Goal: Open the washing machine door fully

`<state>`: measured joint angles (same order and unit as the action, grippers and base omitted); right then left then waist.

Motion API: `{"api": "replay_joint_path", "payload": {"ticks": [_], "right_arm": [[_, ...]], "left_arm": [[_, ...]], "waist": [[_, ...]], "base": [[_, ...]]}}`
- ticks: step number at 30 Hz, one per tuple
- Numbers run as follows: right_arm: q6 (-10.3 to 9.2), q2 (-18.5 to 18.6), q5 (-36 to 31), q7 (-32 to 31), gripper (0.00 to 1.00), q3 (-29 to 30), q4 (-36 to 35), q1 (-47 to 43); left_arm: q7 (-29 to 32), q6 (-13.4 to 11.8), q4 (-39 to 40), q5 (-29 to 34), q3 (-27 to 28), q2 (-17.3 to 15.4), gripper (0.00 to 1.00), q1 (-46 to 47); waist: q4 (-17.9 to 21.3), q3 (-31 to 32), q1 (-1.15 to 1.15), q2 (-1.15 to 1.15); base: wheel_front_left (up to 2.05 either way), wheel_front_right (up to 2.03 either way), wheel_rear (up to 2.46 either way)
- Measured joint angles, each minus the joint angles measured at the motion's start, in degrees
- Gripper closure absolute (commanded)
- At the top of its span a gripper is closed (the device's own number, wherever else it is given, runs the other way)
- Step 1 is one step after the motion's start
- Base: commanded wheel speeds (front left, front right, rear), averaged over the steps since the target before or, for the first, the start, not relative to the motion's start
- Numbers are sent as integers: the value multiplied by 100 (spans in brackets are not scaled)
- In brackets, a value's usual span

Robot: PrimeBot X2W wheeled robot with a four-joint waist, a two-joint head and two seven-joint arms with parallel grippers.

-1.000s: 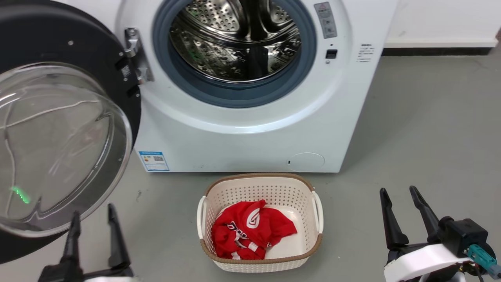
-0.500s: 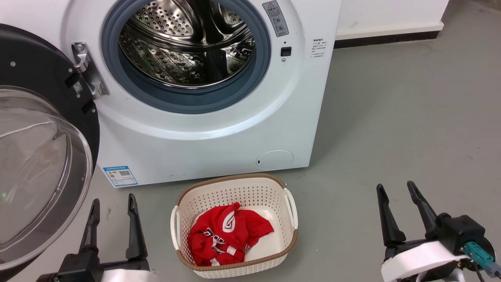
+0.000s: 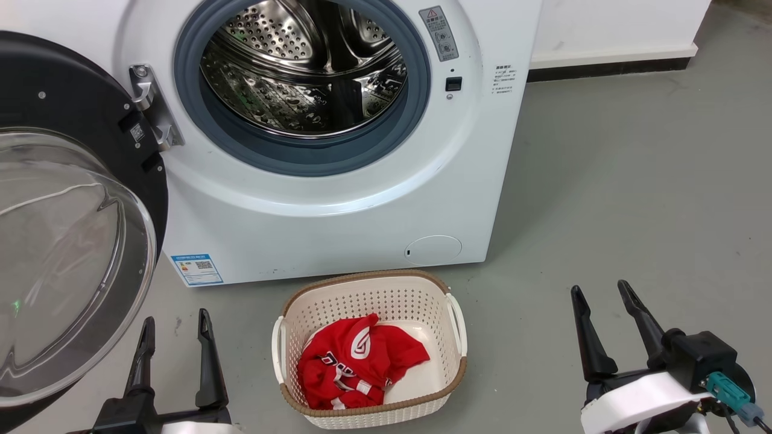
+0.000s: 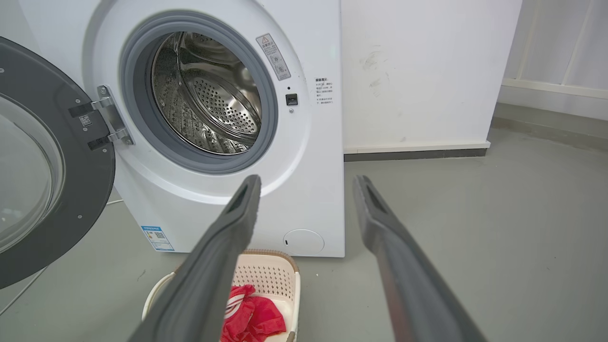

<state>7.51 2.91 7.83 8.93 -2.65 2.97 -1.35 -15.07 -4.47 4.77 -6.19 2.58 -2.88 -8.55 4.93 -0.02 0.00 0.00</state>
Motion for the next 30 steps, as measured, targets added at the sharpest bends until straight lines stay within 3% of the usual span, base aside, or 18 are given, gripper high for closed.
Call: {"api": "replay_joint_path", "payload": {"ticks": [29, 30], "right_arm": [[0, 0, 20, -42, 0, -52, -20, -12], [0, 0, 20, -40, 100, -53, -7, -14]], "left_arm": [[0, -10, 18, -3, -59, 1, 0, -61], [0, -10, 5, -3, -59, 2, 100, -62]], "waist": [[-161, 27, 0, 0], [-165, 28, 0, 0]], "base": [[0, 0, 0], [0, 0, 0]]}}
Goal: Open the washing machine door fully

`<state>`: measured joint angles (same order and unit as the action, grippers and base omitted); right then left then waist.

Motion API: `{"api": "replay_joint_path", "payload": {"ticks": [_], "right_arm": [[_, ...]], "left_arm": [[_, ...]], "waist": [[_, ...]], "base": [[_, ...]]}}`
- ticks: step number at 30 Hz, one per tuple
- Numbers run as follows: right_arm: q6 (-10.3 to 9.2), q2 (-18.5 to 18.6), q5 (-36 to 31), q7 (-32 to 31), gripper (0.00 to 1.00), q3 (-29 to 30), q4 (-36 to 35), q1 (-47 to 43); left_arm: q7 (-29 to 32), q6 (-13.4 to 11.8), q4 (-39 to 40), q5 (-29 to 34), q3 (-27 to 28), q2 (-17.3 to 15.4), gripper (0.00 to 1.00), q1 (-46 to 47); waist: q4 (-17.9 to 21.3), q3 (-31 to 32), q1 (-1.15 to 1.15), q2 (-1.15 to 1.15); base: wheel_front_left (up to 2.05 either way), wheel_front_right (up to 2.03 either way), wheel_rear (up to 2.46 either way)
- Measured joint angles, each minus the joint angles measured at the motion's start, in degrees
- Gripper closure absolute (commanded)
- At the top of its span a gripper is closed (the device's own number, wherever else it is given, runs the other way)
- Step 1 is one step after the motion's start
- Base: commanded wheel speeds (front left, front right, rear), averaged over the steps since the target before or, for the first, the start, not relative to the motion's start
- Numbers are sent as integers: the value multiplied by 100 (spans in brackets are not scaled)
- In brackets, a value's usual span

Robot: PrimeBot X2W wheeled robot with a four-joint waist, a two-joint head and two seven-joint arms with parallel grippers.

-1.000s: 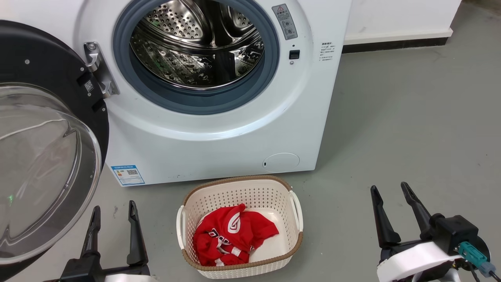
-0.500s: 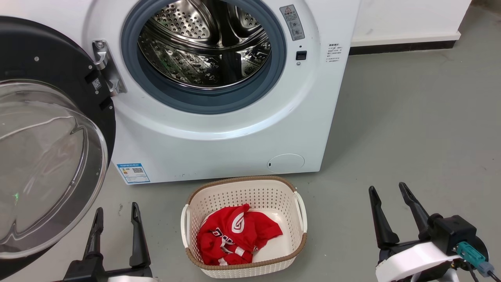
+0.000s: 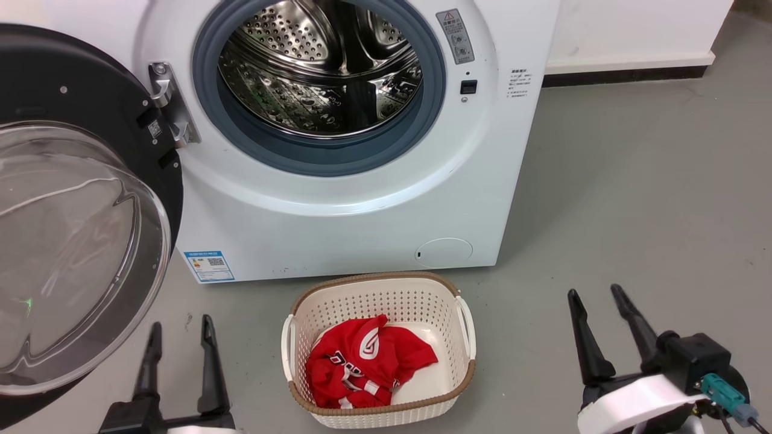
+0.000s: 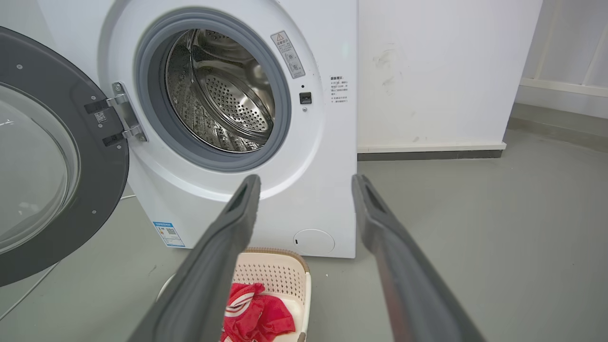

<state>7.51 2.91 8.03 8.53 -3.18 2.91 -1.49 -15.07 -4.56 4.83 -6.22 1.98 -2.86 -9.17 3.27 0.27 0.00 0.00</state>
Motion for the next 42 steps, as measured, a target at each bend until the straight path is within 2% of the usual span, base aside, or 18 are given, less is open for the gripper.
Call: {"api": "replay_joint_path", "payload": {"ticks": [5, 20, 42], "right_arm": [[0, 0, 69, -9, 100, -3, 236, -134], [0, 70, 1811, -196, 100, 43, 398, -60], [-1, 152, 4011, -483, 100, 177, 619, 159]], "left_arm": [[31, 0, -226, -86, -15, 10, 100, -40], [339, 207, -538, -1856, -55, -53, 100, 149], [788, 528, -996, -4103, -67, -162, 100, 577]], "waist": [[-5, -2, 0, 0], [-43, -7, 0, 0], [-106, -15, 0, 0]], "base": [[0, 0, 0], [0, 0, 0], [0, 0, 0]]}}
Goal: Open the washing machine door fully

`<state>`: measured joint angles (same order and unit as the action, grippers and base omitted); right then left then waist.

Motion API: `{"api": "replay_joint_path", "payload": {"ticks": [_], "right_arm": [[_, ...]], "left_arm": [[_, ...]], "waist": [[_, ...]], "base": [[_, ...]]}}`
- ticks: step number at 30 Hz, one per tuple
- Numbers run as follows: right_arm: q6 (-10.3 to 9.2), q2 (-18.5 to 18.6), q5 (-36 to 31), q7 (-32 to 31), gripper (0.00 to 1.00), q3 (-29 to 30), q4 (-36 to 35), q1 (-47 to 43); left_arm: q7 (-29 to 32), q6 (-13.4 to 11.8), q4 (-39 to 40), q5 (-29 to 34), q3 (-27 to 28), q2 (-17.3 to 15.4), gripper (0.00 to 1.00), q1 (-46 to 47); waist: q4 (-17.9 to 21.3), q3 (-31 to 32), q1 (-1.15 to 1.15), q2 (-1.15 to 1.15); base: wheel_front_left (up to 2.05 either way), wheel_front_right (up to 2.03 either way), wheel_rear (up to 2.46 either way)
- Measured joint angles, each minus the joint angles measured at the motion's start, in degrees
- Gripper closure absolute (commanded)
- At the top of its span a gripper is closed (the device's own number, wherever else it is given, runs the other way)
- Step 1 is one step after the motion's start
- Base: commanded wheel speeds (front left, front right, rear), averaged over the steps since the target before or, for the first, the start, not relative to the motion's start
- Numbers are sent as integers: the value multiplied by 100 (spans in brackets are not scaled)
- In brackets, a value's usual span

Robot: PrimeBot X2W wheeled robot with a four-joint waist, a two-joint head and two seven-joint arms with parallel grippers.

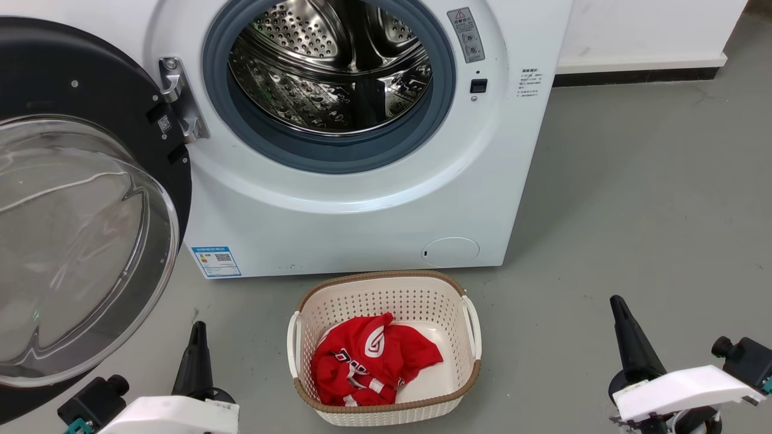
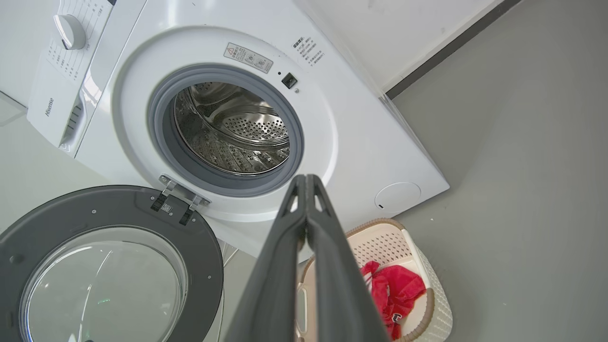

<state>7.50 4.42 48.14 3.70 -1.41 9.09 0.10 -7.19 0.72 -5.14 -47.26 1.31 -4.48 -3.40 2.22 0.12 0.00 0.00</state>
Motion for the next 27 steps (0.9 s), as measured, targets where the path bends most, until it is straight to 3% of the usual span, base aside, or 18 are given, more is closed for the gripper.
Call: {"api": "replay_joint_path", "payload": {"ticks": [27], "right_arm": [[0, 29, 1972, -322, 100, 201, 197, 241]], "left_arm": [[457, 282, -358, -2019, 76, -27, 100, 370]], "waist": [[-75, -10, 0, 0]], "base": [[0, 0, 0]]}}
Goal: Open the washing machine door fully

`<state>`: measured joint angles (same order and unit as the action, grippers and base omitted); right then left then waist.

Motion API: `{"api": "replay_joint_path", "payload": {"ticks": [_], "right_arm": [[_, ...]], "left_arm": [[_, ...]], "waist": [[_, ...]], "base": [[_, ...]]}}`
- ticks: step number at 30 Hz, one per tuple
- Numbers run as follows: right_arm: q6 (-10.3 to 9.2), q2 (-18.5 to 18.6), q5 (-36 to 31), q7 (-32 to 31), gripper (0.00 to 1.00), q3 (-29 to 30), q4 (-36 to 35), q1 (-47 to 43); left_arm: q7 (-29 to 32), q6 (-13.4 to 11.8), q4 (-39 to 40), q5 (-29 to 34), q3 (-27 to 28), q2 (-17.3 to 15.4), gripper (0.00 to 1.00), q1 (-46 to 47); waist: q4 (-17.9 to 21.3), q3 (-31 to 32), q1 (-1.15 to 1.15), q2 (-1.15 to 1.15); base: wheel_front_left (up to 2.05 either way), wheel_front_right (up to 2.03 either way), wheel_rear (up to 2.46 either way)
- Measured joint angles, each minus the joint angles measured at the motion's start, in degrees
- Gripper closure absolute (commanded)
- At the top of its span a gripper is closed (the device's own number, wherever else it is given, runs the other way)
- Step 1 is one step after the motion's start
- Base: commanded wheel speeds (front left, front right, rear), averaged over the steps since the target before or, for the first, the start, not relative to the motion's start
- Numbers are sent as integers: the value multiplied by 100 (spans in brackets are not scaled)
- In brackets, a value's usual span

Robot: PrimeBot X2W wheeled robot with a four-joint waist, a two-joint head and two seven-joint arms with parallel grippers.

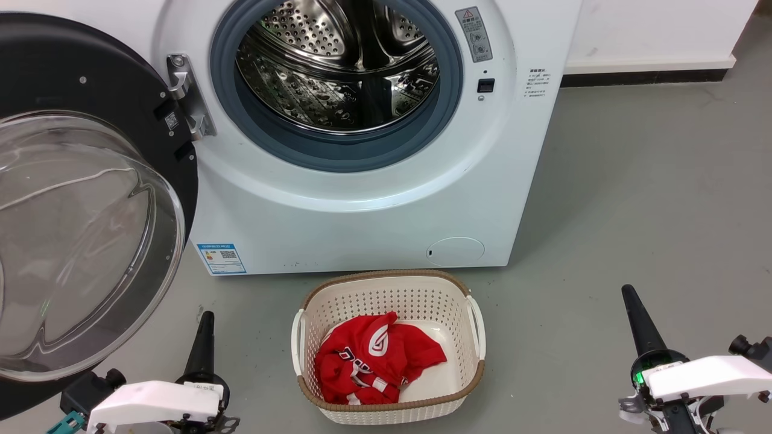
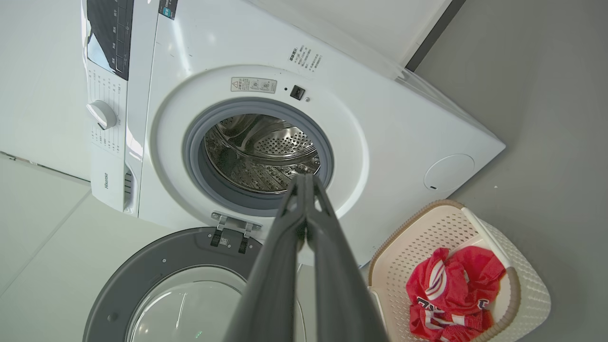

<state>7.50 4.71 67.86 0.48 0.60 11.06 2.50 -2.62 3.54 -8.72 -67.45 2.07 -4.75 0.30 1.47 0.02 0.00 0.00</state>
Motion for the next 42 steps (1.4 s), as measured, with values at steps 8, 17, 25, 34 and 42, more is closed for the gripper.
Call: {"api": "replay_joint_path", "payload": {"ticks": [8, 17, 25, 34, 42], "right_arm": [[0, 1, 453, -86, 100, 57, 40, 63], [0, 1, 911, -163, 100, 113, 92, 99], [0, 0, 1292, -255, 100, 174, 142, 134], [0, -2, 1745, -345, 100, 240, 187, 220], [0, -5, 2071, -406, 100, 287, 218, 234]], "left_arm": [[121, 52, -85, -454, 25, -1, 100, 98], [248, 124, -186, -938, 54, 0, 100, 183], [349, 199, -260, -1327, 84, 1, 100, 252], [482, 253, -349, -1778, 132, 3, 100, 352], [573, 304, -414, -2118, 166, 7, 100, 435]], "waist": [[-20, -3, 0, 0], [-44, -6, 0, 0], [-64, -9, 0, 0], [-90, -12, 0, 0], [-111, -15, 0, 0]], "base": [[0, 0, 0], [0, 0, 0], [0, 0, 0], [0, 0, 0], [0, 0, 0]]}}
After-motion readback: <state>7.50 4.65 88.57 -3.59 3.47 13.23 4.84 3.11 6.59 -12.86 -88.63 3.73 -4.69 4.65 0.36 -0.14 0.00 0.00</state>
